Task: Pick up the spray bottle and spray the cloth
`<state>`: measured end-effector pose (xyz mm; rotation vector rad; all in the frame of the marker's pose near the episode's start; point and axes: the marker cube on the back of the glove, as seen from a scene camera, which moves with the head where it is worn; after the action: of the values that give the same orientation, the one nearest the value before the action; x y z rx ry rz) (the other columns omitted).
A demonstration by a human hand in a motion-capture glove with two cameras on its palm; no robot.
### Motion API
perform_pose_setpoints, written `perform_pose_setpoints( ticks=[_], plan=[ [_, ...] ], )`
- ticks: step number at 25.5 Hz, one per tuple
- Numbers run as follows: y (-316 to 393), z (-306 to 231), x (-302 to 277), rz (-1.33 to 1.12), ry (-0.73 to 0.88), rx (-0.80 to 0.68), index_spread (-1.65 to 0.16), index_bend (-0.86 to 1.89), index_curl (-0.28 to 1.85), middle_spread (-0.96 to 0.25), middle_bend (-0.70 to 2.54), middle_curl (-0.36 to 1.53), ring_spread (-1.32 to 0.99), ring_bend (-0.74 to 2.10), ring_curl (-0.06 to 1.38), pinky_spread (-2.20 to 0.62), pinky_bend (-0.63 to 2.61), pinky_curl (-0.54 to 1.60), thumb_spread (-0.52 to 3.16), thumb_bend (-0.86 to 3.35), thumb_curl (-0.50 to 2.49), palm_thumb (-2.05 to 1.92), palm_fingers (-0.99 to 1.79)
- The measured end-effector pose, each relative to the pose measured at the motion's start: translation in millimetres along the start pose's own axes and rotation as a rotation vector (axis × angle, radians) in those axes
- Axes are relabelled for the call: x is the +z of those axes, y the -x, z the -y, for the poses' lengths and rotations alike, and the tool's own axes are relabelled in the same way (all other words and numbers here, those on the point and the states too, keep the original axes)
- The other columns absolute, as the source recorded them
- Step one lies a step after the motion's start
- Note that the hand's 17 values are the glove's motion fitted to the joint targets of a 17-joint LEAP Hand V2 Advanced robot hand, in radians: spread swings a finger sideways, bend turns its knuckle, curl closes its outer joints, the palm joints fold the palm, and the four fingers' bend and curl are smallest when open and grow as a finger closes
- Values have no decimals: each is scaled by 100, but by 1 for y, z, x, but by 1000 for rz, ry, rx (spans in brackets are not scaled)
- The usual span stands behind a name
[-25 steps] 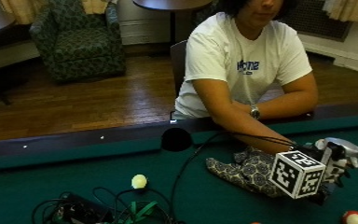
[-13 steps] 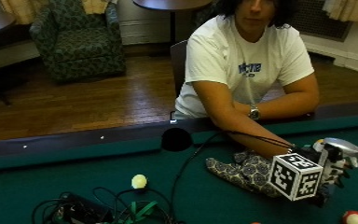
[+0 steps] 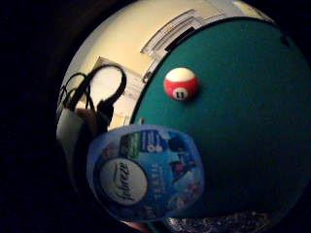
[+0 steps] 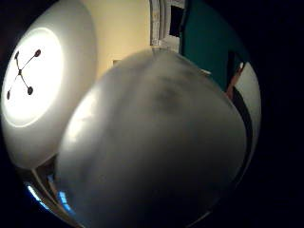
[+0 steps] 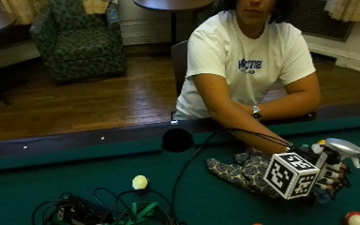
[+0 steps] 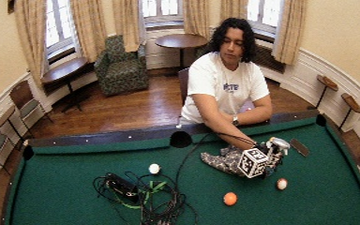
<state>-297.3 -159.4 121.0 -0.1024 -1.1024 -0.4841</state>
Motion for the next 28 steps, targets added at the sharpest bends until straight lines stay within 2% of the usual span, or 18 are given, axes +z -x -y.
perform_pose_setpoints(
  ticks=[6, 9, 11, 14, 18, 28],
  plan=[
    [-8, -14, -2, -45, 103, 61, -27, 29, 58, -16, 62, 53, -17, 63, 44, -16, 33, 39, 52, -4, 79, 80, 110],
    [-9, -26, -10, -111, 156, 103, -30, 23, 56, -17, 55, 50, -16, 57, 43, -4, 19, 37, 68, -3, 75, 78, 82],
    [-8, -37, -16, -165, 188, 121, -32, 19, 55, -17, 47, 48, -15, 54, 44, 2, 18, 38, 76, -4, 72, 75, 61],
    [-7, -56, -26, -269, 255, 125, -34, 11, 51, -17, 37, 44, -14, 49, 42, 8, 22, 38, 82, -5, 67, 70, 44],
    [-6, -74, -53, -425, 290, 92, -38, 4, 42, -16, 27, 40, -12, 49, 39, 14, 27, 37, 89, -7, 60, 61, 33],
    [3, -120, -121, -727, 318, 7, -42, 12, 33, -17, 23, 37, -12, 46, 35, 21, 25, 35, 97, -5, 49, 48, 28]
  ],
)
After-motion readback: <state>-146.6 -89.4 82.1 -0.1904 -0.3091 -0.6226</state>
